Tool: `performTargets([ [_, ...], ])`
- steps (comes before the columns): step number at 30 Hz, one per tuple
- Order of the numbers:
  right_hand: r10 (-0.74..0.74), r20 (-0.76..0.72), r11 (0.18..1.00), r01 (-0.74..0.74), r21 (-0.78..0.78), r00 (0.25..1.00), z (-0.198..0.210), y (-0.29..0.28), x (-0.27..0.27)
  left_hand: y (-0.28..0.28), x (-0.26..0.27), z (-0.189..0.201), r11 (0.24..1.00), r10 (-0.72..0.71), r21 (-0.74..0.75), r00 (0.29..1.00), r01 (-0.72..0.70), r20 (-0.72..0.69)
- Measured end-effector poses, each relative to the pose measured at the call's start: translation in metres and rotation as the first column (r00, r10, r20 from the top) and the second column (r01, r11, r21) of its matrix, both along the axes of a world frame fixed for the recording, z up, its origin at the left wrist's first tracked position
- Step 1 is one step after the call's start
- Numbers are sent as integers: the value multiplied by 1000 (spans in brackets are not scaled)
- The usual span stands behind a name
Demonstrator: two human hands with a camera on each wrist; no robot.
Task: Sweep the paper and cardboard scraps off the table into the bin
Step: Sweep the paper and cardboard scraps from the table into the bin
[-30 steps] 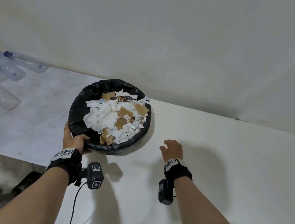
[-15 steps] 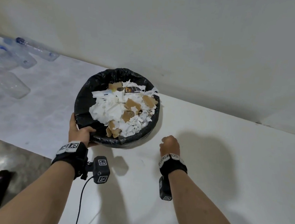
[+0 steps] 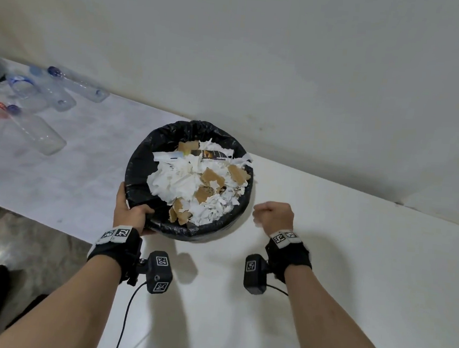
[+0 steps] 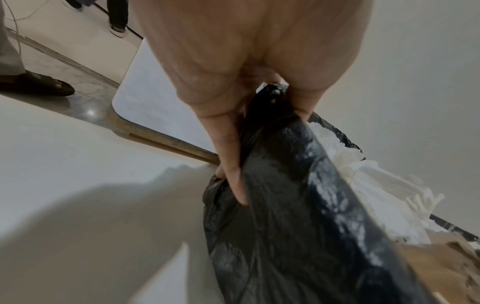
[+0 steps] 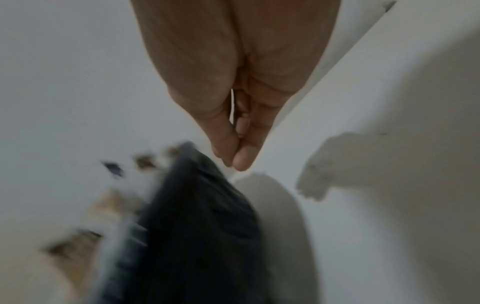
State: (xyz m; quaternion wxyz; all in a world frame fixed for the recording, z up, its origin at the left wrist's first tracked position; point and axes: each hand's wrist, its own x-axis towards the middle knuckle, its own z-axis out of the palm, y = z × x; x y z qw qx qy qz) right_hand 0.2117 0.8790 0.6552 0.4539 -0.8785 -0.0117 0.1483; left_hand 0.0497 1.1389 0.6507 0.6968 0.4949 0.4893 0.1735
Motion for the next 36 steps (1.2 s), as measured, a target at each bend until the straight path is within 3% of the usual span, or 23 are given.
performTargets([
  [3, 4, 46, 983, -13, 183, 999, 56, 22, 3, -2, -4, 8, 1000, 11, -2, 1000, -11, -4],
  [5, 20, 95, 973, -41, 226, 995, 81, 39, 3, -4, -6, 13, 1000, 11, -1, 1000, -11, -15],
  [11, 255, 223, 965, -263, 7, 941, 106, 72, -7, -8, -12, 24, 999, -13, 28, 999, 14, -43],
  [16, 152, 275, 986, -166, 29, 949, 113, 60, -3, -3, -15, 25, 999, -27, 39, 997, 30, -68],
  [20, -5, 296, 999, -6, 35, 955, 91, 32, -5, 5, -16, 23, 998, -25, 59, 997, 30, -75],
  [22, 23, 250, 999, -10, -51, 968, 64, 17, -19, 10, -16, 19, 997, -27, 65, 997, 32, -78],
  [26, 261, 25, 920, -241, -309, 965, -9, 2, -61, 16, -14, 7, 997, -30, 63, 998, 34, -59],
  [30, 424, -231, 764, -483, -429, 876, -53, 5, -95, 21, -13, -3, 999, -33, 40, 999, 34, -37],
  [36, 542, -179, 687, -555, -469, 821, -68, 18, -111, 27, -13, -3, 999, -27, 35, 999, 27, -19],
])
